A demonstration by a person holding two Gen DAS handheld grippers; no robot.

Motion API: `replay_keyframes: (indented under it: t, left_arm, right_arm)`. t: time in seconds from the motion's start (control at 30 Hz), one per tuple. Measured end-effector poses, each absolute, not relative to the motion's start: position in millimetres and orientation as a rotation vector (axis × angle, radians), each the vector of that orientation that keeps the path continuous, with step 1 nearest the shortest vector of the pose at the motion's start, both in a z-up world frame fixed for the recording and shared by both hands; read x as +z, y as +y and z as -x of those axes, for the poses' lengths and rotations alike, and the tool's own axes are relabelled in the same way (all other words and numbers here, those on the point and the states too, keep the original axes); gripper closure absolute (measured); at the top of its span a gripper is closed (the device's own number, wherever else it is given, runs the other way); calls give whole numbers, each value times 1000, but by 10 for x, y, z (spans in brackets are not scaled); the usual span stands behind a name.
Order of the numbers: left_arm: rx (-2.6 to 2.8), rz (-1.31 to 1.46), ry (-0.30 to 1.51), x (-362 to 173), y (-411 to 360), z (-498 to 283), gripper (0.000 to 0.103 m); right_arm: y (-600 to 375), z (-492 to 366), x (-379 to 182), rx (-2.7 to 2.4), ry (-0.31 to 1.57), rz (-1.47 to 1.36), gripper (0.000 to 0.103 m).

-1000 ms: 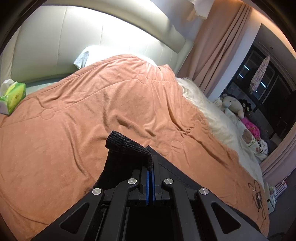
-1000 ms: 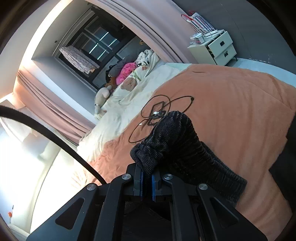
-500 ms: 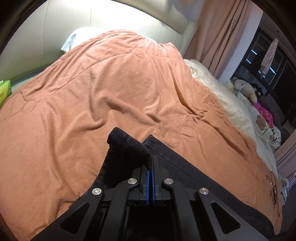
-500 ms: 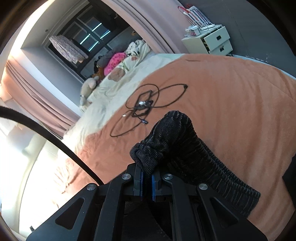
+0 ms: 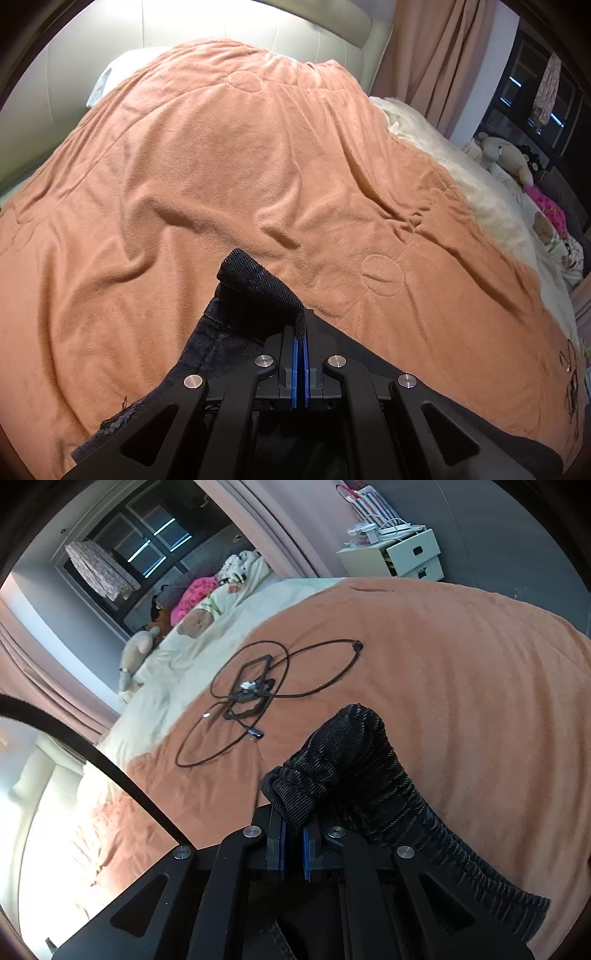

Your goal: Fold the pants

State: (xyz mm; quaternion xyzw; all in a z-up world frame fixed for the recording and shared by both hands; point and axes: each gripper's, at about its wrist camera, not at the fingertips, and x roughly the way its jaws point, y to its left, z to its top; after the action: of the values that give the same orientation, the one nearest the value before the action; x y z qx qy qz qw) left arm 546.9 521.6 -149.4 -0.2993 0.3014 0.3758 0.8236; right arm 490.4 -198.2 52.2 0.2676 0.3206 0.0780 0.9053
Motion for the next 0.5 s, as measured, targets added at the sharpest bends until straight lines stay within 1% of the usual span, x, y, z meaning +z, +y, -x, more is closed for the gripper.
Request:
replay_keyframes:
  t: [0.2, 0.27, 0.33, 0.37, 0.4, 0.43, 0.47, 0.5]
  left_arm:
    - [837, 655, 696, -1746, 5333, -5655, 101]
    - [827, 664, 740, -1818, 5357, -5716, 100]
    - [809, 673, 776, -1858, 5366, -5728, 93]
    - [796, 672, 769, -1843, 5354, -5715, 81]
    - [776, 664, 752, -1802, 5333, -5670, 59]
    - [773, 654, 741, -1764, 5314, -5631, 46]
    - [776, 643, 728, -1717, 5293, -5582, 30]
    - [772, 627, 706, -1660, 5260, -5519, 28]
  right_arm:
    - [-1801, -5061, 482, 148, 688, -537, 100]
    - [-1809, -5103, 453, 144, 707, -527, 99]
    - [-1827, -5081, 442, 155, 715, -539, 96]
    - [-1857, -5063, 440, 164, 718, -541, 92]
    - [-1876, -5048, 453, 176, 722, -537, 85]
    - [-1906, -5022, 476, 205, 718, -535, 77]
    - [-1949, -4973, 510, 234, 695, -539, 50]
    - [-1986, -4866, 584, 239, 652, -536, 28]
